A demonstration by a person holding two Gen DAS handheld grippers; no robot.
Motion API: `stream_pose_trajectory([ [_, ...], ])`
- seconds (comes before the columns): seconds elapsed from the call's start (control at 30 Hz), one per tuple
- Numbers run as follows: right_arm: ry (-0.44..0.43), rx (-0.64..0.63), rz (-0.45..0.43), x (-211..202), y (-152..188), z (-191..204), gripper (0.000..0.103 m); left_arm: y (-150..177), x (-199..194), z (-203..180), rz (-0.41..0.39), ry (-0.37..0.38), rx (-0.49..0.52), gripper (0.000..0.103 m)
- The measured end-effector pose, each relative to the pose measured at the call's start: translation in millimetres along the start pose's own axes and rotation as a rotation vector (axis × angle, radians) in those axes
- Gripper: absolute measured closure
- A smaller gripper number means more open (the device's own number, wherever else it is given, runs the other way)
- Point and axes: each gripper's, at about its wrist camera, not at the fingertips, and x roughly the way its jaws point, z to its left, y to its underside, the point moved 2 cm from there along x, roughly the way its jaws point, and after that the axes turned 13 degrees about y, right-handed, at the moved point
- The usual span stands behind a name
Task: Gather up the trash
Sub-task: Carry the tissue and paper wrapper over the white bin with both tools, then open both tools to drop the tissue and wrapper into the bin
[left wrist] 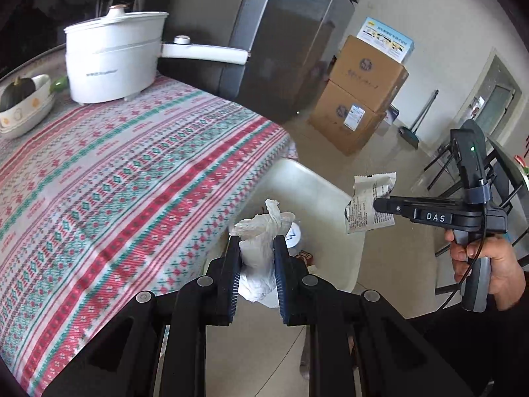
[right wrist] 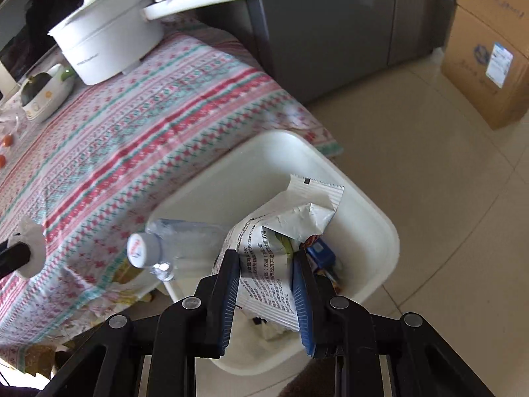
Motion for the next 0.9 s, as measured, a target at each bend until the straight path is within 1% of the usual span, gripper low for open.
stream_pose_trajectory([
  [0.17,0.030,0.021,0.057,20,13,-27,0.074,-12,27,-22,0.020,0.033,0.031,0.083],
  [0.33,0.019,0.028,0.092,34,16,-31,0.072,-20,49,-32,0.042,0.049,0.044,0.083],
  [0.37,0.015,0.037,0.100,36,16,-31,0.070,-21,53,-33,0.045,0.052,0.044,0.083],
  [0.4,0.004,0.047,0.115,38,17,-32,0.061,-23,57,-34,0.048,0.055,0.043,0.083],
  [0.47,-0.011,0.074,0.130,39,17,-36,0.049,-26,66,-35,0.056,0.060,0.043,0.083],
  [0.67,0.002,0.107,0.123,36,16,-49,0.045,-36,94,-40,0.081,0.075,0.045,0.083],
  [0.9,0.018,0.122,0.116,34,14,-57,0.044,-44,122,-48,0.099,0.100,0.055,0.083],
])
